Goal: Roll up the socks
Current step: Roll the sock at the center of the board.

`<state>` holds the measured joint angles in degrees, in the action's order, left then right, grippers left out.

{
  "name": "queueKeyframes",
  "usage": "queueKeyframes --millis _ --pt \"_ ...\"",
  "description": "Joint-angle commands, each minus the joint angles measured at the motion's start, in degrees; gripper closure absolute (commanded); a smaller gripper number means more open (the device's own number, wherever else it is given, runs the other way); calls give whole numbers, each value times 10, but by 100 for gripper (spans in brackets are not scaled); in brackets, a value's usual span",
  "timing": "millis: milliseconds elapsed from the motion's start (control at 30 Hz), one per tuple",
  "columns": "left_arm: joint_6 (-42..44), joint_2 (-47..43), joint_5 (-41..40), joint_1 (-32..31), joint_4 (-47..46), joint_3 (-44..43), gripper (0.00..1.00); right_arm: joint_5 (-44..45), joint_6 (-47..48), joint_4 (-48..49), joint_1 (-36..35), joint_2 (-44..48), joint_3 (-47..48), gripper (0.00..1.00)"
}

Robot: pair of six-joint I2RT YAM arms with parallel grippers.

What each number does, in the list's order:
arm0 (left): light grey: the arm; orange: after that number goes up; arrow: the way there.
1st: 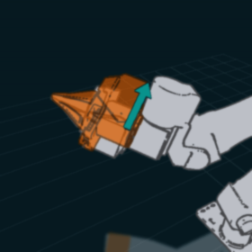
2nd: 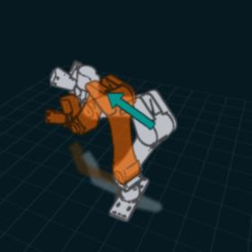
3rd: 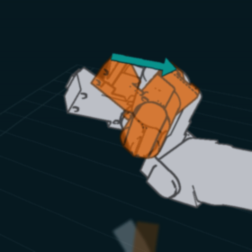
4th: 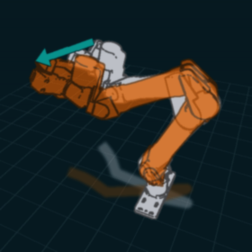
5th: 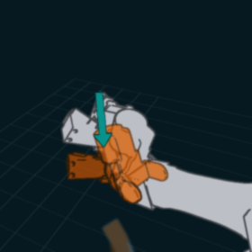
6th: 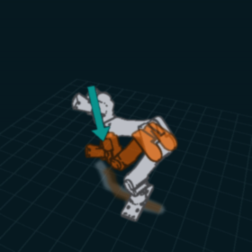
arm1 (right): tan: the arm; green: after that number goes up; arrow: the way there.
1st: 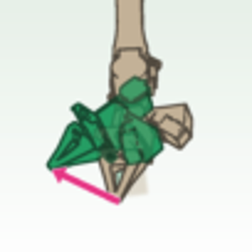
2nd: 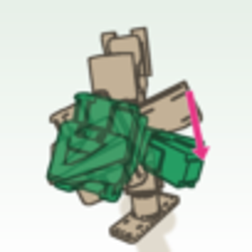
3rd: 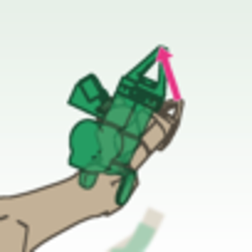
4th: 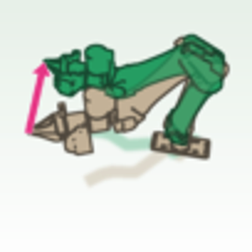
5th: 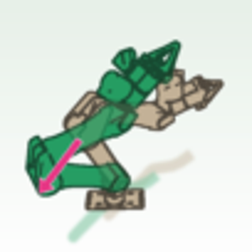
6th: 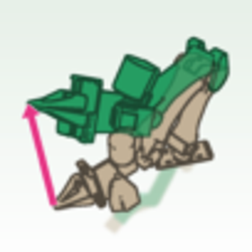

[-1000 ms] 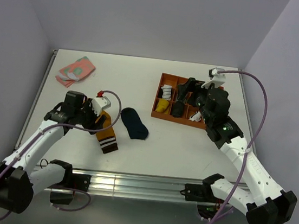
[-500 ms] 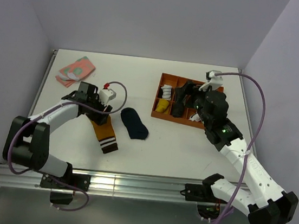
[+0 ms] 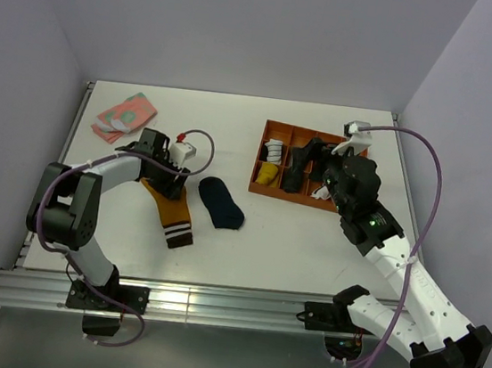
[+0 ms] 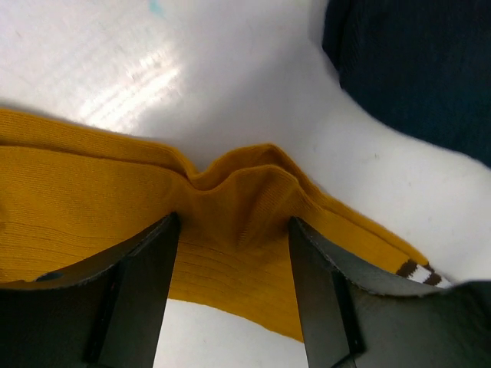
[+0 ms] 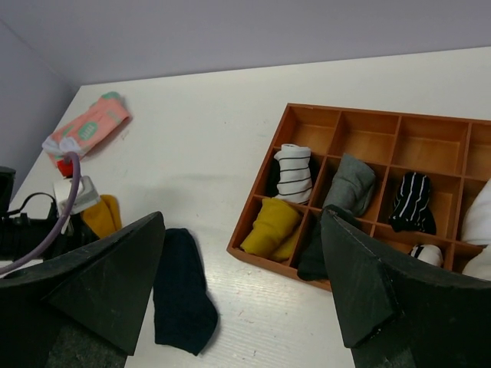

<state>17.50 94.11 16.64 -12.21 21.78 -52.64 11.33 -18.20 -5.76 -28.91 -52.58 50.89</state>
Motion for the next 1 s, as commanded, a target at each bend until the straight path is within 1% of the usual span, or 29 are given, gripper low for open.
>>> queueKeyframes --millis 0,233,400,533,700,967 --pt "-18 28 8 0 -20 -35 35 18 7 9 -4 15 -5 11" --pt "-42 81 15 0 -27 -89 34 22 10 13 -4 13 -4 10" --pt "-47 117 24 0 -22 -138 34 22 13 10 -3 8 0 10" --pt "-41 131 23 -2 -22 -154 34 20 16 8 -3 5 2 10" --pt "-35 109 30 -4 -17 -153 33 20 18 4 -3 0 -1 10" --pt "-12 14 28 -4 -8 -135 27 18 21 0 -4 -9 -1 10"
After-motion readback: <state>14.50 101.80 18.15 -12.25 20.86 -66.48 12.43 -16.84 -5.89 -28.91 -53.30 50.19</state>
